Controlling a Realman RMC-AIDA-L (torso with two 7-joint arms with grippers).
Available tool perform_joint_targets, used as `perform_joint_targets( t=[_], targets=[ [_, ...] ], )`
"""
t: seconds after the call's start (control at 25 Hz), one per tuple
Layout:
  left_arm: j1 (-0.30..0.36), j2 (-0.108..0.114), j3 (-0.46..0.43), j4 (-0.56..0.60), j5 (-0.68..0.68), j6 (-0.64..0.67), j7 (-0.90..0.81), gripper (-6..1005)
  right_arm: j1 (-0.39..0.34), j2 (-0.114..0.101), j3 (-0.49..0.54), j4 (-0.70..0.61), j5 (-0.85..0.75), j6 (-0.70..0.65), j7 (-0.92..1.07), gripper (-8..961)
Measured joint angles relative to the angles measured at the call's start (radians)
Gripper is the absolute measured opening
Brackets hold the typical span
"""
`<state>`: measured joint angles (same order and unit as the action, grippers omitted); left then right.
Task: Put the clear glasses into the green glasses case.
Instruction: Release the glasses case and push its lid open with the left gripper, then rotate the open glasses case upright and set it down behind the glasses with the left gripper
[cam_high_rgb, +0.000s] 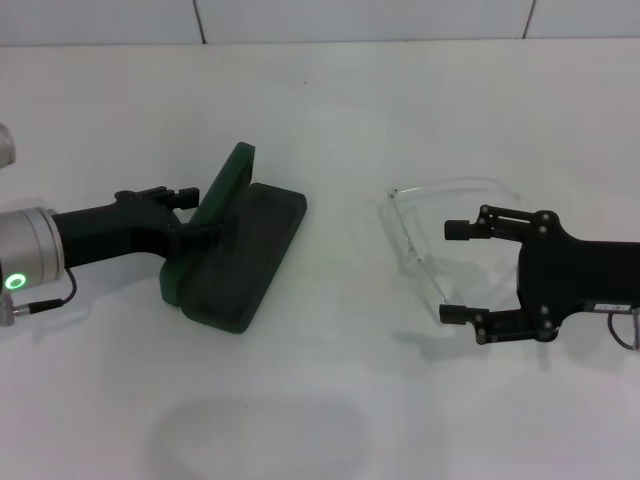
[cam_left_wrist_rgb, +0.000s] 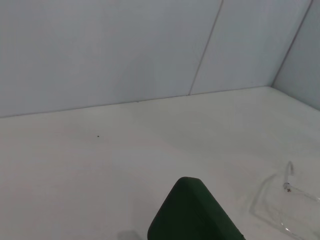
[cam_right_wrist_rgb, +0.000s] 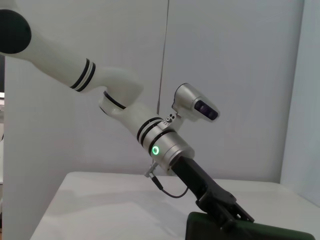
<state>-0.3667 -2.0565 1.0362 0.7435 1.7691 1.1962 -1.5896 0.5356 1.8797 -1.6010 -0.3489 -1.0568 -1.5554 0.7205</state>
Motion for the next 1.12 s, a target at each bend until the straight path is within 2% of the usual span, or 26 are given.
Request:
perform_joint_targets(
  t=[0.32, 0.52, 0.76, 0.84, 0.96, 1.12],
  targets=[
    [-0.011, 0.001, 0.006, 0.001, 0.001, -0.007, 0.005, 784, -0.012, 0.009, -0.001, 0.008, 0.000, 0.000, -0.019, 818],
    [-0.030, -0.001, 0.006, 0.003, 0.003, -0.008, 0.008, 602, -0.017, 0.012, 0.000, 0.004, 0.000, 0.000, -0.020, 816],
    [-0.062, 0.006, 0.005, 0.004, 0.012, -0.042, 0.015, 392, -0.020, 0.012, 0.001, 0.004, 0.000, 0.000, -0.030, 814],
    [-0.077, 0.007, 0.004, 0.004, 0.022, -0.054, 0.016, 207, -0.023, 0.012, 0.002, 0.003, 0.000, 0.000, -0.037, 813],
    [-0.101, 0.009, 0.002, 0.004, 0.027, -0.069, 0.034, 206, -0.024, 0.011, 0.003, 0.002, 0.002, 0.000, -0.047, 812],
    [-0.154, 0.009, 0.009, 0.004, 0.034, -0.083, 0.145, 204, -0.025, 0.012, 0.003, 0.002, 0.003, -0.003, -0.051, 811]
  ],
)
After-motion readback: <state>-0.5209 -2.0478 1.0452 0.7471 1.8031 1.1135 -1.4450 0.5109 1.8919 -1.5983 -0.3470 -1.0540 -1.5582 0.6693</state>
